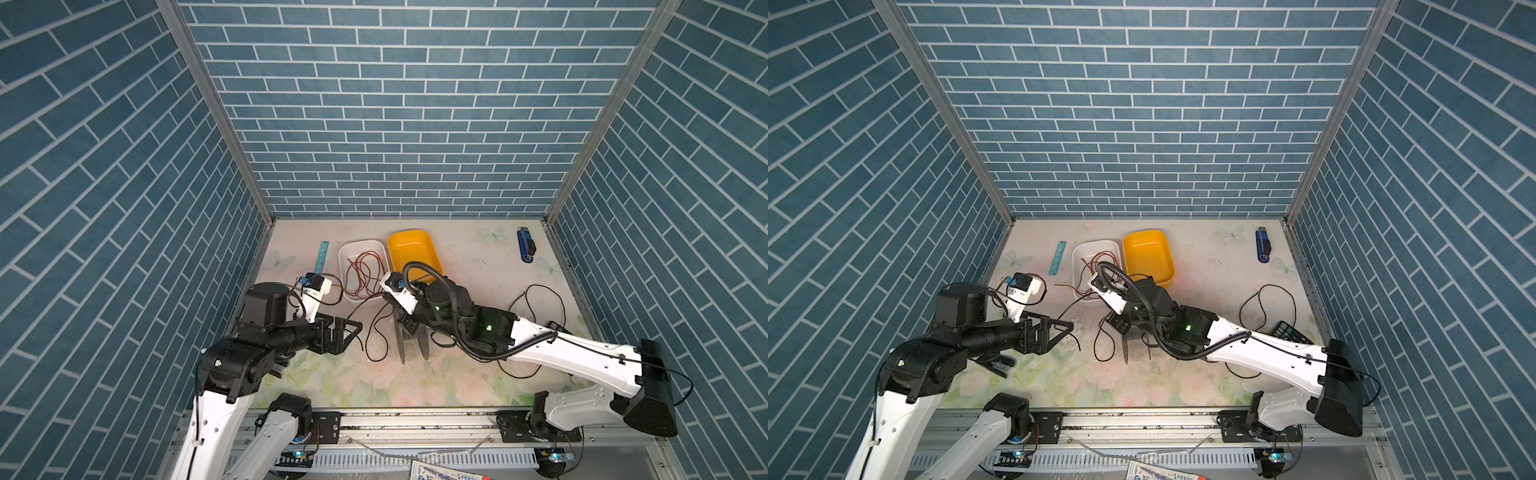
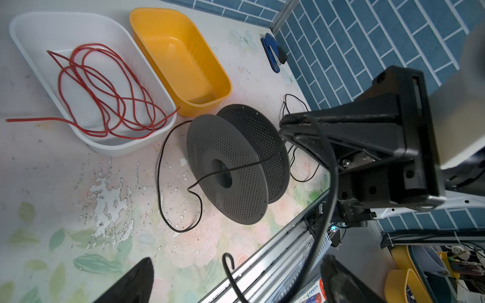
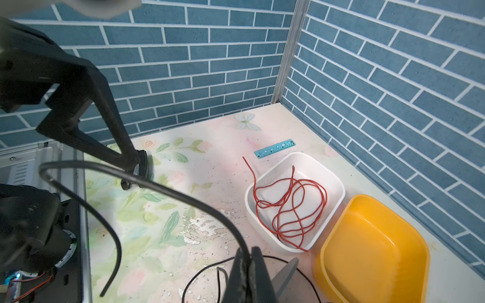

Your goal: Wrap the cables

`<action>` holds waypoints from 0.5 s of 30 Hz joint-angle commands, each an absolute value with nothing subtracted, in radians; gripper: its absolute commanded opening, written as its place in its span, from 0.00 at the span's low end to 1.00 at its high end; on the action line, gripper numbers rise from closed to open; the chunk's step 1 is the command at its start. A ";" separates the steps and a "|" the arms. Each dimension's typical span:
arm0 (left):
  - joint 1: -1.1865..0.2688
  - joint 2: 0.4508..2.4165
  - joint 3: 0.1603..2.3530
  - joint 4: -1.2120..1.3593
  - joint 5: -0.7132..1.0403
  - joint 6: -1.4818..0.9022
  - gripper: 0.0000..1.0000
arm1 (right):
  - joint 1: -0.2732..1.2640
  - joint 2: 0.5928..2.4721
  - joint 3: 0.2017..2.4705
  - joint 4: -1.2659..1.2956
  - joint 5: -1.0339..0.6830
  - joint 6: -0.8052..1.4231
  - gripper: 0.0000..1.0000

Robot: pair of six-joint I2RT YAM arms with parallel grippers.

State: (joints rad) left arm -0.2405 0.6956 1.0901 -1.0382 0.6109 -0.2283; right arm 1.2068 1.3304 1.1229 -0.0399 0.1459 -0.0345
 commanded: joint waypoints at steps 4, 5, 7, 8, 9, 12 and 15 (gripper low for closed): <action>-0.242 0.646 1.163 -1.059 0.557 -0.231 0.98 | 1.228 1.264 1.137 -0.125 0.170 0.077 0.00; -0.242 0.650 1.172 -1.068 0.558 -0.227 0.98 | 1.230 1.254 1.129 -0.131 0.177 0.092 0.00; -0.242 0.654 1.177 -1.077 0.553 -0.227 0.98 | 1.233 1.233 1.118 -0.146 0.187 0.123 0.00; -0.242 0.656 1.173 -1.073 0.551 -0.231 0.98 | 1.235 1.221 1.114 -0.153 0.187 0.144 0.00; -0.242 0.656 1.165 -1.066 0.551 -0.234 0.98 | 1.237 1.206 1.112 -0.160 0.175 0.167 0.00; -0.242 0.666 1.127 -1.021 0.558 -0.252 0.97 | 1.238 1.181 1.111 -0.184 0.104 0.222 0.00; -0.242 0.698 1.077 -0.956 0.601 -0.282 0.94 | 1.241 1.179 1.104 -0.207 0.051 0.235 0.00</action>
State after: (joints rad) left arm -0.2405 0.6666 1.1179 -1.0145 0.5720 -0.2543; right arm 1.2324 1.1900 1.1210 -0.1654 0.1173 0.1642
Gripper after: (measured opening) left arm 0.950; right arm 0.054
